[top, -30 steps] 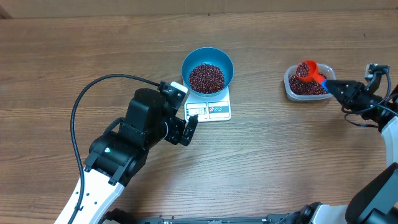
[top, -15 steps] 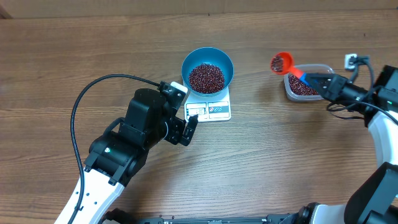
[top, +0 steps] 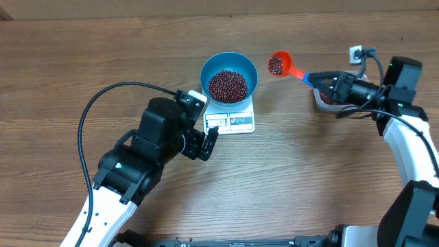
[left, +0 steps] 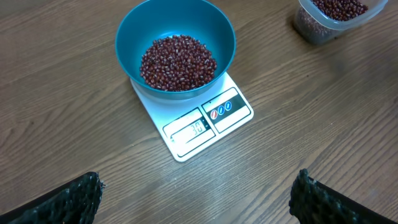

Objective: Scoop item into bowl and weigh 150g on scale
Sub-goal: 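Lift the filled scoop and carry it left over the blue bowl, then tilt the red scoop to pour beans into the blue bowl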

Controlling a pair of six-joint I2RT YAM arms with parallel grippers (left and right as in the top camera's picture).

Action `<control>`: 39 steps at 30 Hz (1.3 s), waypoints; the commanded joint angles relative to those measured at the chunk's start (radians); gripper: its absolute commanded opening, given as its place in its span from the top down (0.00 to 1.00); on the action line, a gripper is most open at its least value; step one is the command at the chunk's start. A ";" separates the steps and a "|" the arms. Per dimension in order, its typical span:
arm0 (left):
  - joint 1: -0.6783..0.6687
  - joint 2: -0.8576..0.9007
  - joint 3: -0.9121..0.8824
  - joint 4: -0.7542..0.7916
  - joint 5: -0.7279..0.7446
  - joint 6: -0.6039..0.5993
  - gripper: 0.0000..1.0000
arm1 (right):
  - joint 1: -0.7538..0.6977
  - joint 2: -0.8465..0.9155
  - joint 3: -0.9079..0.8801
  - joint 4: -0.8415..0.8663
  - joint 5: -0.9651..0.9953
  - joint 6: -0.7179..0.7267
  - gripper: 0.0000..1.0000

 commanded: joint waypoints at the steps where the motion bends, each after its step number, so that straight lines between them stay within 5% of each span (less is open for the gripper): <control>1: 0.005 0.004 -0.002 0.003 0.011 -0.010 0.00 | 0.044 0.001 0.020 0.007 0.026 0.019 0.96; 18: 0.005 0.004 -0.002 0.003 0.011 -0.010 0.00 | 0.241 0.001 0.020 0.020 0.291 -0.006 0.96; 39: 0.005 0.004 -0.002 0.003 0.011 -0.010 0.00 | 0.335 0.001 0.020 0.045 0.345 -0.557 0.96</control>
